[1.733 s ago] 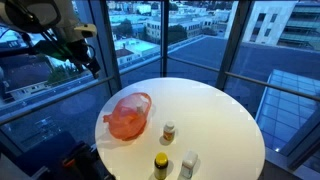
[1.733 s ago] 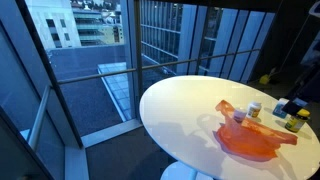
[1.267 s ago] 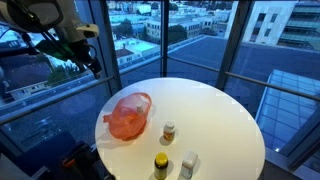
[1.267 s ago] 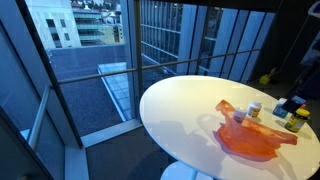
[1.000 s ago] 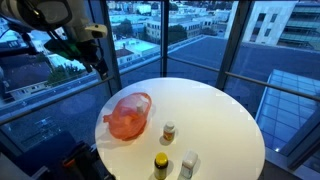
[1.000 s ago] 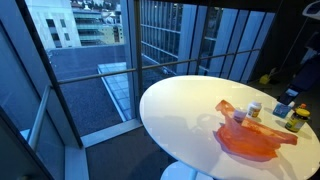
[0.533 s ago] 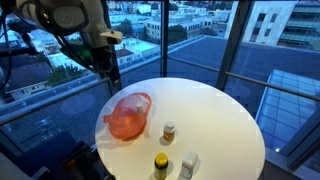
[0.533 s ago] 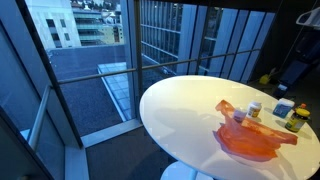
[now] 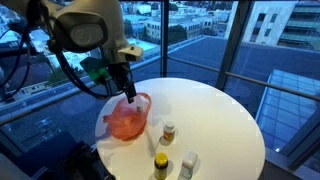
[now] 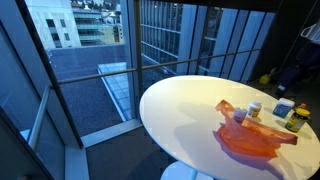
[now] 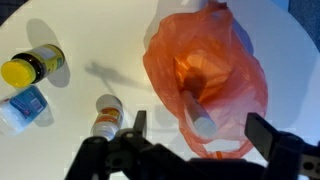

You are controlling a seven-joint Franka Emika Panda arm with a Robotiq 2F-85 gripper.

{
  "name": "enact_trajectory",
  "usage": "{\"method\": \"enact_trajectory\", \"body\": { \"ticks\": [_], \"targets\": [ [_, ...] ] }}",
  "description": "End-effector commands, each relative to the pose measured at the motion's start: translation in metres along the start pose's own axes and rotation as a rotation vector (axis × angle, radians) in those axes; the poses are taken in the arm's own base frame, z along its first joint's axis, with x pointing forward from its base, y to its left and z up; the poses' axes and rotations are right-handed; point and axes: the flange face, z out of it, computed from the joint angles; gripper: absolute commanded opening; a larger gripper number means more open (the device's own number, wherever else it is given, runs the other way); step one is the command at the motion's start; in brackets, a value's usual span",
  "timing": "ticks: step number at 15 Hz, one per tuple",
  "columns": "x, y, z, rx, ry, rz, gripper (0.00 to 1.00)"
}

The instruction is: Put the white bottle in the plastic bag

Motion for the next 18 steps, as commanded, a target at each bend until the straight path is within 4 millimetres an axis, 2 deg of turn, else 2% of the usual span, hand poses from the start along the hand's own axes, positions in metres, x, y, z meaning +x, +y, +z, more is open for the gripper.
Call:
{"method": "enact_trajectory", "body": {
  "ticks": [1,3,6,7,8,9,13,18],
  "targets": [
    [0.006,0.041,0.014,-0.026,0.018,0.109,1.0],
    [0.009,0.065,0.022,-0.033,0.012,0.168,1.0],
    [0.01,0.089,0.034,-0.034,-0.008,0.232,1.0],
    [0.01,0.092,0.036,-0.031,-0.01,0.246,1.0],
    [0.008,0.085,0.029,-0.026,0.007,0.236,1.0],
    [0.008,0.089,0.035,-0.019,-0.02,0.217,1.0],
    [0.009,0.087,0.034,-0.019,-0.013,0.219,1.0],
    [0.027,0.104,0.046,-0.084,-0.046,0.29,1.0]
  ]
}}
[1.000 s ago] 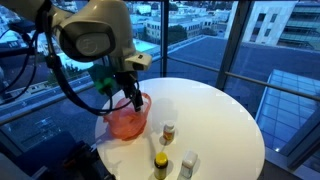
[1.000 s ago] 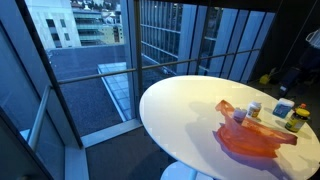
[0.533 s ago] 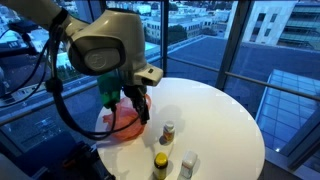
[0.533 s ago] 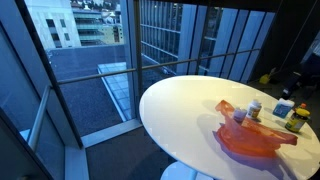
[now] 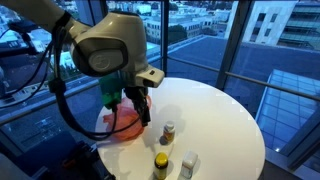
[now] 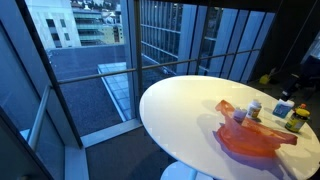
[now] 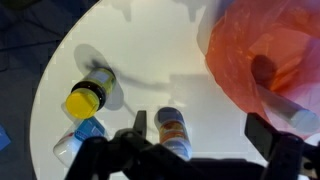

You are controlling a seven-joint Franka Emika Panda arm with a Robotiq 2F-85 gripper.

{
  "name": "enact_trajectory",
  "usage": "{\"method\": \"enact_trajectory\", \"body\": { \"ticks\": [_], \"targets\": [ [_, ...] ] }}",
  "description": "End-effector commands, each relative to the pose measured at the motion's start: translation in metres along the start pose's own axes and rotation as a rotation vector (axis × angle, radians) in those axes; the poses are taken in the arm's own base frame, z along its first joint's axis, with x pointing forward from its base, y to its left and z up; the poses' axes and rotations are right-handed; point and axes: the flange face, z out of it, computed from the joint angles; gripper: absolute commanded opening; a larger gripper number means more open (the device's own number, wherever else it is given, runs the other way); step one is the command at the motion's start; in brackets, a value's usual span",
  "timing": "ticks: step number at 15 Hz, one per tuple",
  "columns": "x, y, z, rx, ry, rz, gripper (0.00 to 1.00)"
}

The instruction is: Put the white bottle in the plastic bag

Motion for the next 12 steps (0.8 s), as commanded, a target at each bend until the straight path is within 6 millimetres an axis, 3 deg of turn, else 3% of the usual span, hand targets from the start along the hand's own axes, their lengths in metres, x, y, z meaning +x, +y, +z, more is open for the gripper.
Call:
{"method": "enact_trajectory", "body": {
  "ticks": [1,7,12],
  "targets": [
    [0.024,0.01,0.005,-0.041,-0.016,0.064,1.0],
    [0.066,0.021,0.02,-0.033,-0.037,0.1,1.0],
    [0.096,0.029,0.05,-0.054,-0.062,0.126,1.0]
  ]
}}
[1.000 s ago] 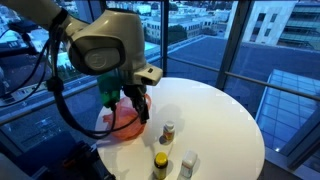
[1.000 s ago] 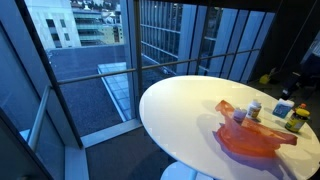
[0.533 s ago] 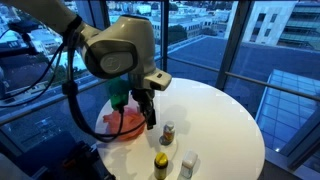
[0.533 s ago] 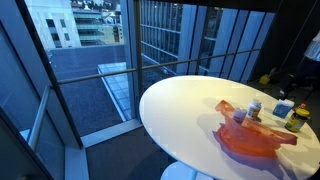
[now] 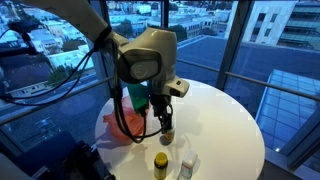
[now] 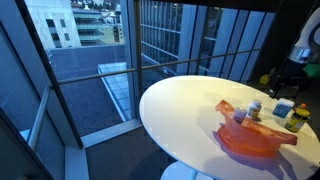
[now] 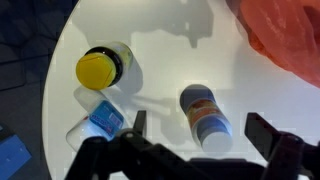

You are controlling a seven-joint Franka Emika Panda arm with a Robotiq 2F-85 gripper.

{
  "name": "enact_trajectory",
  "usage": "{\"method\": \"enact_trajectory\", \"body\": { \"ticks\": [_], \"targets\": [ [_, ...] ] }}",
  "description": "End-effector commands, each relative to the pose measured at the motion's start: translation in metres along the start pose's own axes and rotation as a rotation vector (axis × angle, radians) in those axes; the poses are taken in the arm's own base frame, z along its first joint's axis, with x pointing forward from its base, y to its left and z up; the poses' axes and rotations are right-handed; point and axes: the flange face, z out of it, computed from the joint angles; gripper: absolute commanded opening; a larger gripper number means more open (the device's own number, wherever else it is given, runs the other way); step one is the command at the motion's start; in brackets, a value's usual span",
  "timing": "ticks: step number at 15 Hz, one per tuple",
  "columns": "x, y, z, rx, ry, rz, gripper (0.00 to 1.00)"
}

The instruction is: Put the white bottle in the plastic bag

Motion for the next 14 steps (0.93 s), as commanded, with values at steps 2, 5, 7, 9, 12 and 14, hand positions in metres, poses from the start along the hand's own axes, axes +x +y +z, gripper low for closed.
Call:
{"method": "enact_trajectory", "body": {
  "ticks": [2,5,7,9,12,14],
  "targets": [
    [0.035,-0.001,0.025,-0.017,-0.018,0.025,1.0],
    [0.05,-0.008,0.04,-0.023,-0.033,0.028,1.0],
    [0.058,-0.015,0.046,-0.024,-0.039,0.022,1.0],
    [0.066,-0.022,0.05,-0.018,-0.04,0.017,1.0],
    [0.074,-0.034,0.053,-0.01,-0.037,0.011,1.0],
    [0.078,-0.039,0.055,-0.01,-0.035,0.004,1.0]
  ]
}}
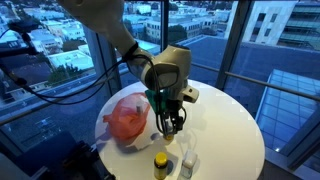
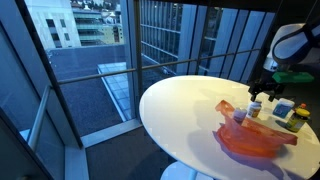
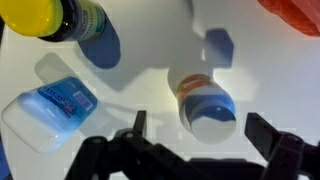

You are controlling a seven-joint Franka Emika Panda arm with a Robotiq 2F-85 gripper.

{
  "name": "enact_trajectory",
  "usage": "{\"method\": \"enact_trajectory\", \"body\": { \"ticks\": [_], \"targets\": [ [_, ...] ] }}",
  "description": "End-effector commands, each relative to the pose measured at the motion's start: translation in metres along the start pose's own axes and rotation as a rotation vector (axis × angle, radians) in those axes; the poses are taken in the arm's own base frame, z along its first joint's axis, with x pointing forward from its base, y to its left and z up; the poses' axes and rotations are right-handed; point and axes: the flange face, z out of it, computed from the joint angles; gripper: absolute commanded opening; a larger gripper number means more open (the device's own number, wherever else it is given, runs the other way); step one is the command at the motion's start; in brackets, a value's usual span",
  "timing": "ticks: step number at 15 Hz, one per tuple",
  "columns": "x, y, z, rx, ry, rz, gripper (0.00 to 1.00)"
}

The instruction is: Put the white bottle in the plastic bag

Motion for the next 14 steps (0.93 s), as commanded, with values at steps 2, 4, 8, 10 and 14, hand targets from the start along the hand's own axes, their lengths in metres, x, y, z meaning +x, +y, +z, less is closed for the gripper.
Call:
{"method": "enact_trajectory", "body": {
  "ticks": [2,4,8,10,14],
  "targets": [
    [0.014,-0.013,0.004,0.009,0.002,-0.001,1.0],
    [0.014,-0.016,0.009,0.001,-0.006,-0.004,1.0],
    [0.009,-0.022,0.02,-0.013,-0.023,-0.017,0.74],
    [0.008,-0.025,0.021,-0.018,-0.026,-0.023,0.7],
    [0.006,-0.027,0.013,-0.024,-0.013,-0.028,0.37]
  ]
}}
